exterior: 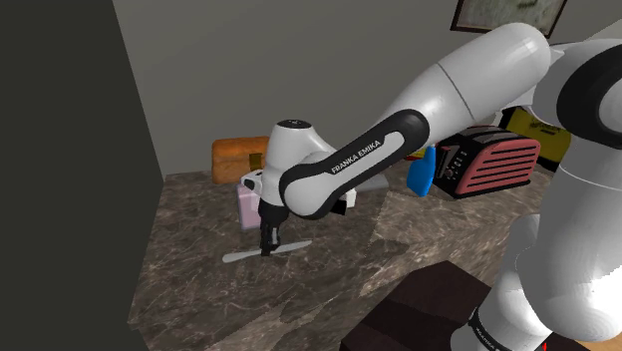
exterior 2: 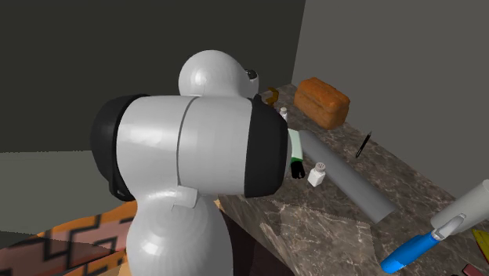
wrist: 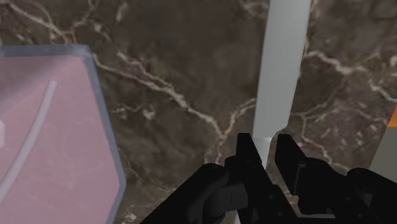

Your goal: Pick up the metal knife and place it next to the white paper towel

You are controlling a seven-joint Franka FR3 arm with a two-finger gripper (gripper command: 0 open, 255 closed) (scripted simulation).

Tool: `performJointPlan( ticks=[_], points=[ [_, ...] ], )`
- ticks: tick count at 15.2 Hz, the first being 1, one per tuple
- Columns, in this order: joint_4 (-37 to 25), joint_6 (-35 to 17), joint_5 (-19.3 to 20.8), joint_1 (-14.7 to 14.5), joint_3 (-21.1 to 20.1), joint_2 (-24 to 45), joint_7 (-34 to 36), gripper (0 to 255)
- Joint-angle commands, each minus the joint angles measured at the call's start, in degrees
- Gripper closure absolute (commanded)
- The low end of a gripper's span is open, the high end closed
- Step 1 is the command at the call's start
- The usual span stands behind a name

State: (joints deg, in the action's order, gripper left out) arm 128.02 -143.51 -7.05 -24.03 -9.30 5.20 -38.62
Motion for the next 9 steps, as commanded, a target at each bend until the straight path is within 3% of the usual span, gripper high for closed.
performJointPlan(
  ticks=[1,9],
  points=[
    [-0.6,1.6,0.0,0.1,0.0,-1.0,0.1,255],
    [-3.2,7.6,0.0,0.2,0.1,-4.4,0.4,255]
  ],
)
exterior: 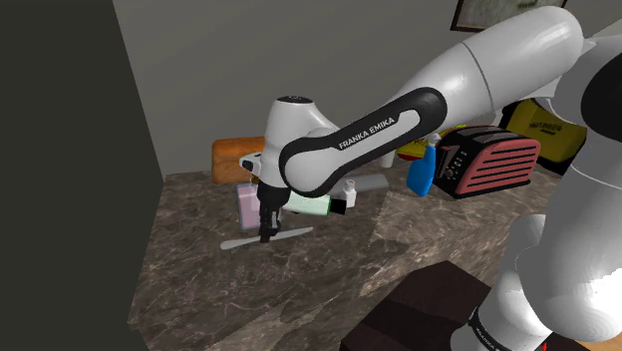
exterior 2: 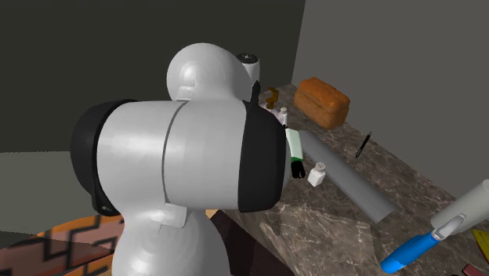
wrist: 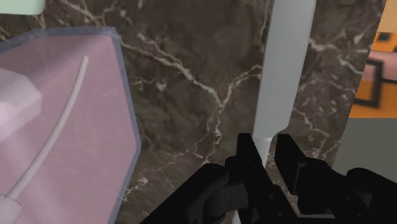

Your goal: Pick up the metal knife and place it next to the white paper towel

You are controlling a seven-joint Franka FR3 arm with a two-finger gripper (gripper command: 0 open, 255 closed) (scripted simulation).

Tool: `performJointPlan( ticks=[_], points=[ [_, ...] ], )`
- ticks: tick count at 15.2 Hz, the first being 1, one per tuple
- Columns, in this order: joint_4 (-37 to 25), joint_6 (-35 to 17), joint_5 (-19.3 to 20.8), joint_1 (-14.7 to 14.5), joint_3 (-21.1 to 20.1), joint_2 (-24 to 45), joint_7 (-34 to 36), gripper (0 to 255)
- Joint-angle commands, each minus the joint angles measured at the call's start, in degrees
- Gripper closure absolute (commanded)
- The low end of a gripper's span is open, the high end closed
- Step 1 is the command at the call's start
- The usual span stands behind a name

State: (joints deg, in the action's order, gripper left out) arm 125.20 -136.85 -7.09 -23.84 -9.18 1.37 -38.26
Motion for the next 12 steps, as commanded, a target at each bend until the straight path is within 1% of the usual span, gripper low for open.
performJointPlan(
  ticks=[1,12],
  points=[
    [-0.7,1.6,0.0,0.0,0.0,-0.9,0.1,255],
    [-5.7,9.9,0.1,0.2,0.2,-4.2,0.7,255]
  ],
)
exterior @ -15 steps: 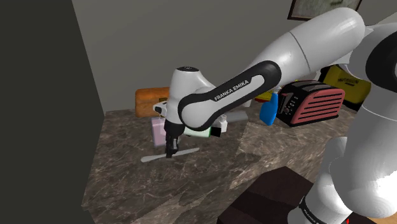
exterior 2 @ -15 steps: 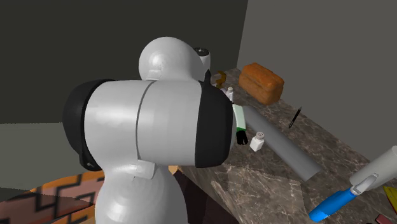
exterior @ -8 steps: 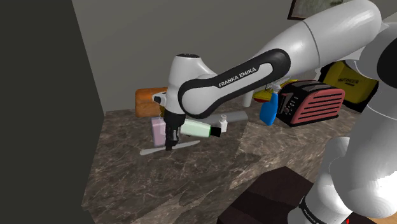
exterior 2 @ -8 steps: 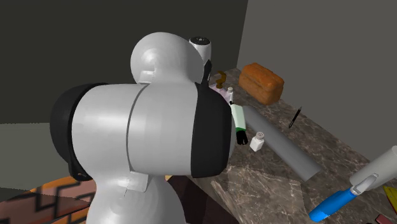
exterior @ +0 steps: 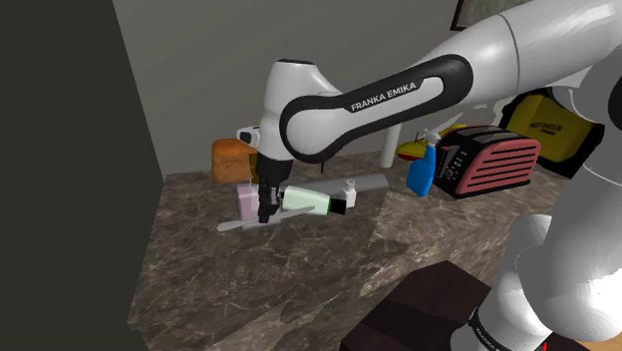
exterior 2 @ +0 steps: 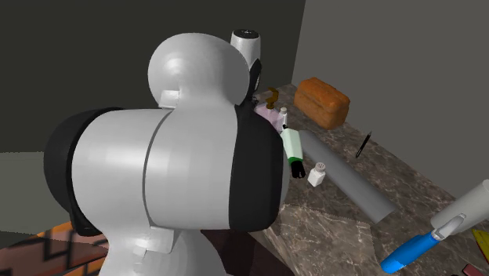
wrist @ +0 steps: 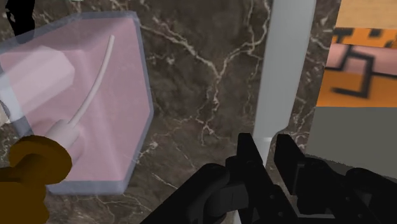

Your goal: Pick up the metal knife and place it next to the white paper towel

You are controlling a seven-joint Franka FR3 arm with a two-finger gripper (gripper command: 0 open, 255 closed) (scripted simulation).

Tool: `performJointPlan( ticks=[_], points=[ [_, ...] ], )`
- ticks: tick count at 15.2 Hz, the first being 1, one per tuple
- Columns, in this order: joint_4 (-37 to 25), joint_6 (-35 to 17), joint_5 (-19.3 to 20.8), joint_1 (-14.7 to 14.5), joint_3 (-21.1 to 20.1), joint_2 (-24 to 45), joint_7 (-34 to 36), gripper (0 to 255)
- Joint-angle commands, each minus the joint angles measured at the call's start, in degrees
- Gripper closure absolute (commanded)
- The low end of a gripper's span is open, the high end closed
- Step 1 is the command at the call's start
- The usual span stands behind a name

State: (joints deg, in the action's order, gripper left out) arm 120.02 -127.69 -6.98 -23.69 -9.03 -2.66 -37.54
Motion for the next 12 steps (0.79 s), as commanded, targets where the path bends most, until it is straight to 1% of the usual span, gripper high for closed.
performJointPlan(
  ticks=[1,12],
  points=[
    [-1.1,1.5,0.0,0.1,0.1,-0.4,0.0,255],
    [-7.7,9.8,0.3,0.2,0.3,-2.2,0.7,255]
  ],
)
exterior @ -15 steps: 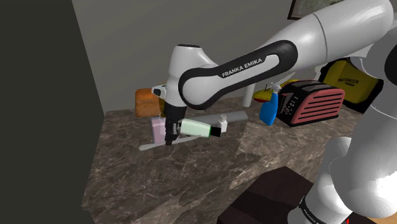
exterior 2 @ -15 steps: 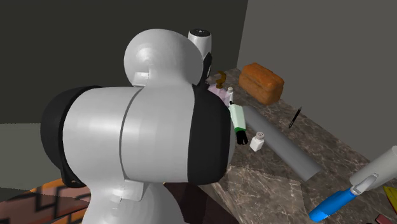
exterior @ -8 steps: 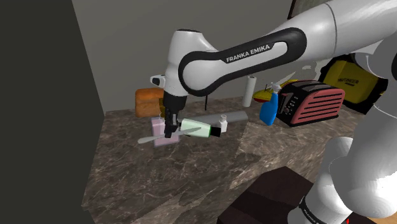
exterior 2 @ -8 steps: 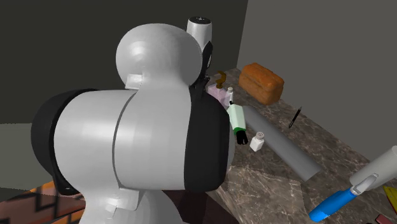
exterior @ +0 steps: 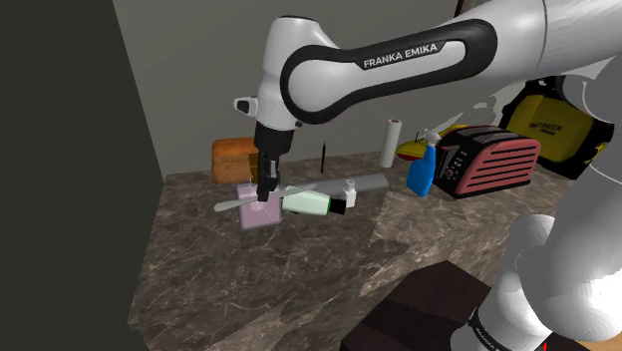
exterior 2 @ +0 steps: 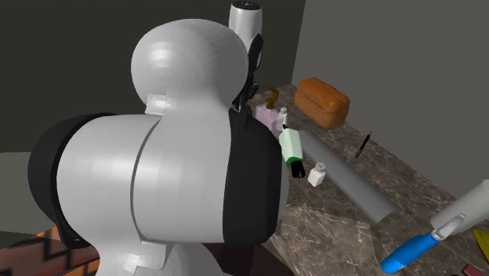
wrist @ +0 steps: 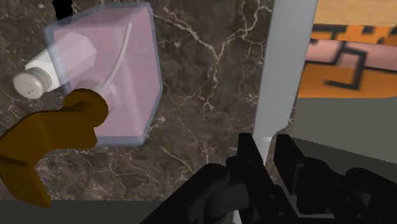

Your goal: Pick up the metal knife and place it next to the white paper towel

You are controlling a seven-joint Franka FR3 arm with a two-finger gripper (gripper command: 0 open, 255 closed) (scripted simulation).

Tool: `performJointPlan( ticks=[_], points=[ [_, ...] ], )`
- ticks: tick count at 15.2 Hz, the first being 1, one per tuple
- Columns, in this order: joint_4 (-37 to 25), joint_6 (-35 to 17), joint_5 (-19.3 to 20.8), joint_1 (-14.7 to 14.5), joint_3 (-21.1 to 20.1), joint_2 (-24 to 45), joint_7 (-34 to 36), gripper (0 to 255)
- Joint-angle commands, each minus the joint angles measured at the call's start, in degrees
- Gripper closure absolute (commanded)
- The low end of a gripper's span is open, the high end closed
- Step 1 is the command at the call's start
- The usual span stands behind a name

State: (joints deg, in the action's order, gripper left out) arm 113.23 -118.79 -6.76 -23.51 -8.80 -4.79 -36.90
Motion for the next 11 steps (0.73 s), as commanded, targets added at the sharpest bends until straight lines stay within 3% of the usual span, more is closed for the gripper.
performJointPlan(
  ticks=[1,11],
  points=[
    [-1.5,1.7,0.1,0.0,0.0,-0.1,0.1,255],
    [-9.1,9.3,0.4,0.1,0.2,-0.3,0.8,255]
  ],
)
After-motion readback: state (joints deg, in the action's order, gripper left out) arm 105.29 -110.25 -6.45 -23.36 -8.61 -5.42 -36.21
